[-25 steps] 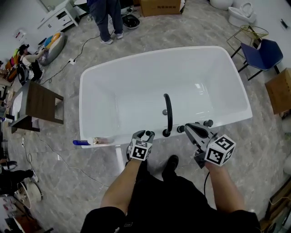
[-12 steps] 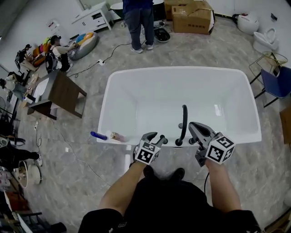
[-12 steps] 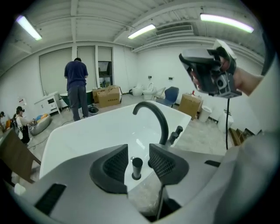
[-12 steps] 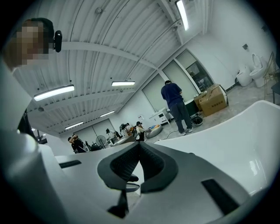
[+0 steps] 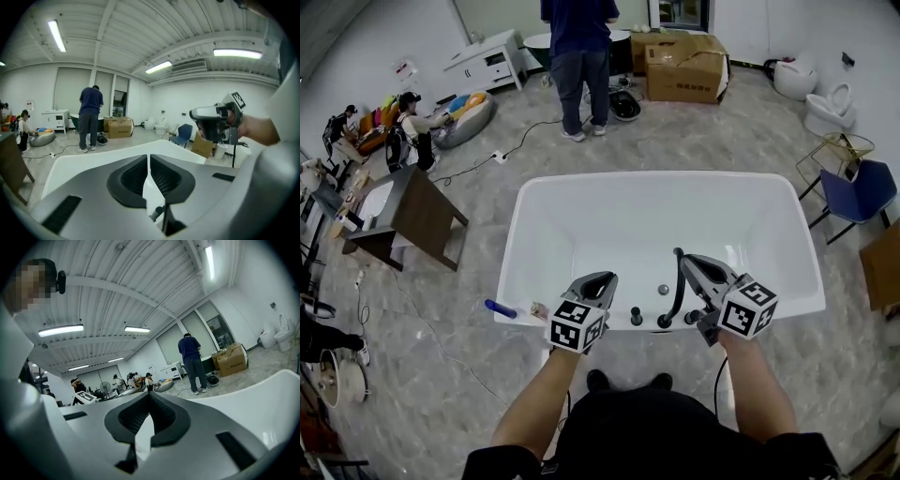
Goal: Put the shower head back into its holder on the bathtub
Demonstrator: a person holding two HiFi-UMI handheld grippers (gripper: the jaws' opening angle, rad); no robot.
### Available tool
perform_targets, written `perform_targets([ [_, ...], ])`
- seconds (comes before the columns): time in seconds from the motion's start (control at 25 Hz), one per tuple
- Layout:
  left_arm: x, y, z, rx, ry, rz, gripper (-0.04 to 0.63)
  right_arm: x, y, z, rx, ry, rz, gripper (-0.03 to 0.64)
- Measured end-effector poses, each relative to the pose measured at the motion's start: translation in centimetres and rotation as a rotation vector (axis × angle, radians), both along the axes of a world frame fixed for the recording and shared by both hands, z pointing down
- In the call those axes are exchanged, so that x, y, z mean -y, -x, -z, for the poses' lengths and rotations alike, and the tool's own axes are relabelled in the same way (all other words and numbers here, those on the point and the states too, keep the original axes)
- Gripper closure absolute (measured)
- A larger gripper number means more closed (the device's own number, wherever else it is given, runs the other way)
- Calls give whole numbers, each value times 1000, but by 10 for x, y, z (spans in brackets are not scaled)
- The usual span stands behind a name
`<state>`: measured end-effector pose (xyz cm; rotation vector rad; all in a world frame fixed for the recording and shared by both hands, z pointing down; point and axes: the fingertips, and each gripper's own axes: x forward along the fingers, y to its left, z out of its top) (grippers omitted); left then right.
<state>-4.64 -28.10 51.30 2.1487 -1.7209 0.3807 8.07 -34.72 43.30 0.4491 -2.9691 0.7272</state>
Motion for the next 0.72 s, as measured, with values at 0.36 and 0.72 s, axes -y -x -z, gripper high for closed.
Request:
perform_targets([
  [0.36,17,38,84,-8,-141,-6,580,2,13,34,-49,-108,-69,600],
  [0.72,23,42,130,22,-263,-48,580,-1,18,55,-33,-197,-67,600],
])
